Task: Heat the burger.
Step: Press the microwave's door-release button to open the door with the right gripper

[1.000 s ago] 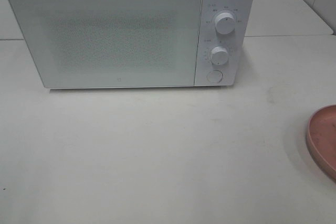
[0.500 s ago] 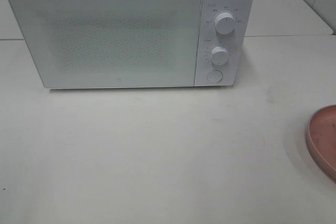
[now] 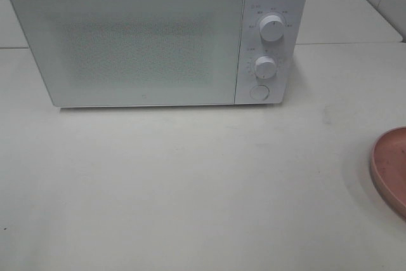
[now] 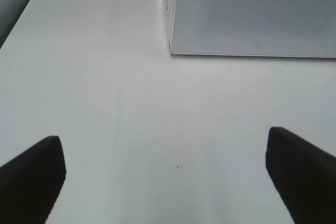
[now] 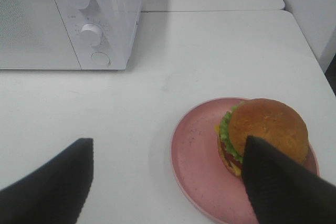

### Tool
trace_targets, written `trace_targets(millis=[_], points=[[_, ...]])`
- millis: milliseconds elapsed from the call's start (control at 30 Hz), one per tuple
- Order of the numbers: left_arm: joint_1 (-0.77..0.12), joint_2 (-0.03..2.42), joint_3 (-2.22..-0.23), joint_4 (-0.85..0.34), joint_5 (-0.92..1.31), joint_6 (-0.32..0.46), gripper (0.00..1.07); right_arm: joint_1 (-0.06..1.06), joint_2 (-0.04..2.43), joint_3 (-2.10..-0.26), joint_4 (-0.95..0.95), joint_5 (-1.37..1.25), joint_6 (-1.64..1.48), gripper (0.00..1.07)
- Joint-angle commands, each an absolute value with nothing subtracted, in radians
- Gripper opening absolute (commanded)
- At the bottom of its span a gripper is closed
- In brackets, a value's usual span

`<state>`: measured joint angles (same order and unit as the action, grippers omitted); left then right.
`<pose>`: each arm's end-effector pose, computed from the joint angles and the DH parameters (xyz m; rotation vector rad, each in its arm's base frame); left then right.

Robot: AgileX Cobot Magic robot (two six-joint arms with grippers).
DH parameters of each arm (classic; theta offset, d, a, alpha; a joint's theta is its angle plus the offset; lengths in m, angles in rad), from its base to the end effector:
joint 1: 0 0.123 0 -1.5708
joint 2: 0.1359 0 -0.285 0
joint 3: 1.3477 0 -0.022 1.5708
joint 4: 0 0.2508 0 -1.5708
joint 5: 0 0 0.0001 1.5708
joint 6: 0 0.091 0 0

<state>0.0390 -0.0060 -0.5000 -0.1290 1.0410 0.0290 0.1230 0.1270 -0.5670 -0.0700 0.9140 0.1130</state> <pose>-0.0049 -0.0103 0.2794 -0.0052 2.0137 -0.1104 0.0151 -0.0032 0.3080 -0.0151 1.9564 0.0731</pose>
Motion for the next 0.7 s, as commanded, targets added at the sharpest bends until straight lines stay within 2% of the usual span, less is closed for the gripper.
trace_targets(millis=[33, 700], points=[[0.036, -0.031, -0.496, -0.126, 1.033, 0.025, 0.98, 0.120, 0.179, -0.572, -0.067, 0.856, 0.118, 0.75], [0.036, -0.031, -0.496, -0.126, 1.033, 0.025, 0.98, 0.120, 0.487, -0.572, -0.067, 0.652, 0.117, 0.75]])
